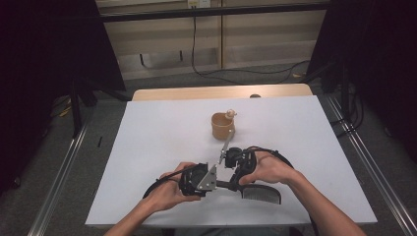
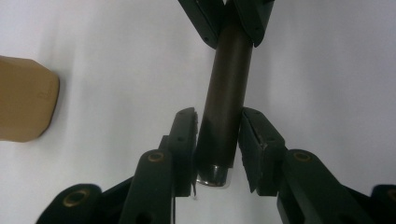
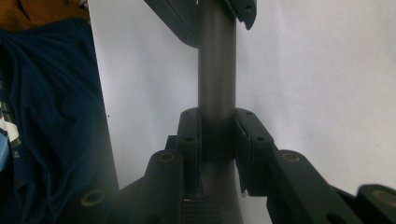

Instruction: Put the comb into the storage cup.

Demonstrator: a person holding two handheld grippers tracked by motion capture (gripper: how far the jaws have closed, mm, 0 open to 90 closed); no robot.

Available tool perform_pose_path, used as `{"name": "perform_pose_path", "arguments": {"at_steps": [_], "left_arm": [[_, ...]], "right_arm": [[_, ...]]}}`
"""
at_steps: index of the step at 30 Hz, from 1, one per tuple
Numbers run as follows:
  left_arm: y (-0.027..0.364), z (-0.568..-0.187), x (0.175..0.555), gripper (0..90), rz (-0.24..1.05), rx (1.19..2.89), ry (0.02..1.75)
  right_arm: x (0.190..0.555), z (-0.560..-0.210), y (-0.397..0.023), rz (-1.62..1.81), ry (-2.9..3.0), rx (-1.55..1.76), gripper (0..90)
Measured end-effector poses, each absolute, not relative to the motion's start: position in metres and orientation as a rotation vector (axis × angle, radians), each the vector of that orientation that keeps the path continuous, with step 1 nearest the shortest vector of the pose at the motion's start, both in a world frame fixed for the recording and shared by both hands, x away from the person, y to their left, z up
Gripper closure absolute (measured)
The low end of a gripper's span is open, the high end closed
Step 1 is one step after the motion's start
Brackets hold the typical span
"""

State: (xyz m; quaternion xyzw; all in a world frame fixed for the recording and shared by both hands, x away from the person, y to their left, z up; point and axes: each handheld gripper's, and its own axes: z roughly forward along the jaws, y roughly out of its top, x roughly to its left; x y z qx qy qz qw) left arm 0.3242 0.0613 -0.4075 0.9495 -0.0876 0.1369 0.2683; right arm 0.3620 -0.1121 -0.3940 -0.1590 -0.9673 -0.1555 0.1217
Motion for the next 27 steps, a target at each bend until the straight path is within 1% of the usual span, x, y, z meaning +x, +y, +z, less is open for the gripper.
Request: {"name": "perform_pose_path", "arguments": {"at_steps": [6,7,16,24,27], "left_arm": [[0.061,-0.403,0.323,67.1,0.371,2.566,-0.262],[0.061,-0.402,0.322,67.2,0.387,2.572,-0.268],[0.058,-0.407,0.322,67.1,0.371,2.585,-0.294],[0.056,-0.410,0.320,70.3,0.390,2.608,-0.330],[0.055,-0.413,0.319,71.1,0.418,2.609,-0.350]], "right_arm": [[0.362,-0.393,-0.112,-0.457,-2.813,-0.476,73.2],[0.362,-0.393,-0.111,-0.464,-2.815,-0.460,73.2],[0.362,-0.395,-0.109,-0.469,-2.807,-0.450,73.2],[0.362,-0.396,-0.107,-0.476,-2.797,-0.455,73.2],[0.363,-0.397,-0.107,-0.465,-2.810,-0.459,73.1]]}}
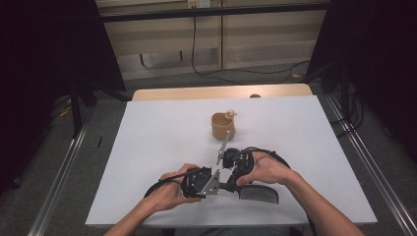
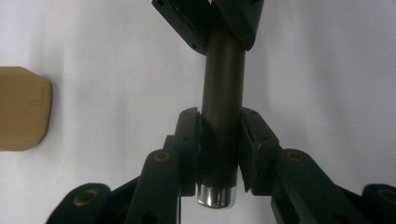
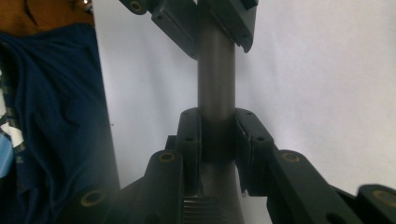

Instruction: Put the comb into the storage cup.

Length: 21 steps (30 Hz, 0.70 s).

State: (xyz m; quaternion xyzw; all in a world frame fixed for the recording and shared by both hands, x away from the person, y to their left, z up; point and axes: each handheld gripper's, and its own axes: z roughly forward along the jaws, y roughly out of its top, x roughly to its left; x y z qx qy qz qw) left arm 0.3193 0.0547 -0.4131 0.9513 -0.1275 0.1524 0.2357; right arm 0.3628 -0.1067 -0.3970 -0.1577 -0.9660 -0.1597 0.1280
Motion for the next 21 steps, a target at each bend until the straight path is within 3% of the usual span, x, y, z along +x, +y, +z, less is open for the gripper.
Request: {"name": "perform_pose_path", "arguments": {"at_steps": [16,21], "left_arm": [[0.0560,-0.4149,0.3204,72.9,0.357,2.598,-0.273],[0.0583,-0.4175,0.3231,72.9,0.319,2.602,-0.229]], "right_arm": [[0.3658,-0.3916,-0.1111,-0.485,-2.793,-0.474,70.9],[0.3680,-0.3873,-0.1157,-0.555,-2.777,-0.511,62.6]]}}
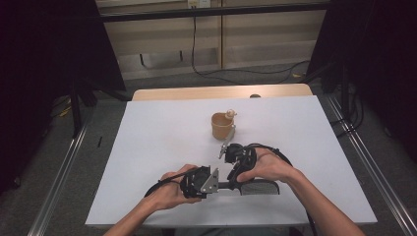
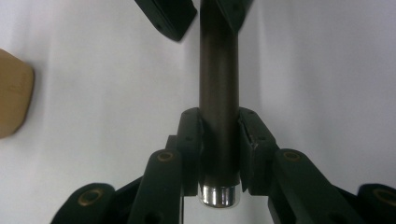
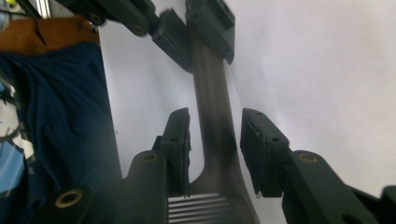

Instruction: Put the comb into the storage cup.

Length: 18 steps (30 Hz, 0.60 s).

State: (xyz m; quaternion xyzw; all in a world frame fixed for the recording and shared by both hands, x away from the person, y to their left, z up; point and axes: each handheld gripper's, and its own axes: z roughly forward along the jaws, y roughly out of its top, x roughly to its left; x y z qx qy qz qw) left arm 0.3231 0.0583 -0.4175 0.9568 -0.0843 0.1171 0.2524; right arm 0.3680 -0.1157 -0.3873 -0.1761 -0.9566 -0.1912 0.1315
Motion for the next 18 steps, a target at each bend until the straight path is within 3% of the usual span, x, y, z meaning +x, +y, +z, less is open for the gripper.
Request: {"name": "perform_pose_path", "arguments": {"at_steps": [9,13,18], "left_arm": [[0.066,-0.414,0.329,72.9,0.275,2.581,-0.155],[0.070,-0.414,0.333,72.9,0.260,2.551,-0.111],[0.072,-0.418,0.336,72.9,0.232,2.528,-0.044]], "right_arm": [[0.365,-0.369,-0.141,-0.789,-2.794,-0.648,32.7],[0.364,-0.361,-0.155,-0.909,-2.803,-0.721,23.0],[0.362,-0.356,-0.168,-1.022,-2.797,-0.863,17.5]]}}
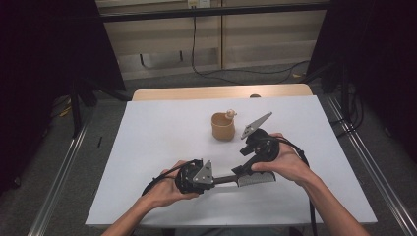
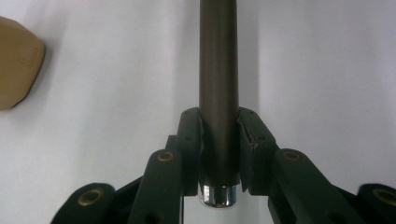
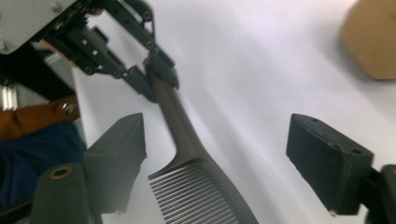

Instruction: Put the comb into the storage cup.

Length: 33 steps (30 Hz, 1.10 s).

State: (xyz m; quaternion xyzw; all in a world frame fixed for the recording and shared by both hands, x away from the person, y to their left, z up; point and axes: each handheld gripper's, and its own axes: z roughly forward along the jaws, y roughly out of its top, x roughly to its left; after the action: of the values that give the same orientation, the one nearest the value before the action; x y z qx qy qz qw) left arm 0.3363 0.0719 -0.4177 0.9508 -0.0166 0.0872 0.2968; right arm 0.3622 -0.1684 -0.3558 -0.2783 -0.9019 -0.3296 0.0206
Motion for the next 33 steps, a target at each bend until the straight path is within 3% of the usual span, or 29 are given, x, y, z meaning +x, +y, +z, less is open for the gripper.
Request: {"name": "perform_pose_path", "arguments": {"at_steps": [4,14,33], "left_arm": [[0.077,-0.416,0.336,72.9,0.229,2.483,-0.026],[0.096,-0.415,0.341,72.9,0.201,2.432,0.056],[0.118,-0.416,0.352,72.9,0.171,2.302,0.233]], "right_arm": [[0.360,-0.353,-0.177,-1.129,-2.805,-0.912,11.0],[0.347,-0.349,-0.198,-1.439,-2.746,-1.030,4.7],[0.321,-0.349,-0.236,-1.814,-2.651,-1.333,5.4]]}}
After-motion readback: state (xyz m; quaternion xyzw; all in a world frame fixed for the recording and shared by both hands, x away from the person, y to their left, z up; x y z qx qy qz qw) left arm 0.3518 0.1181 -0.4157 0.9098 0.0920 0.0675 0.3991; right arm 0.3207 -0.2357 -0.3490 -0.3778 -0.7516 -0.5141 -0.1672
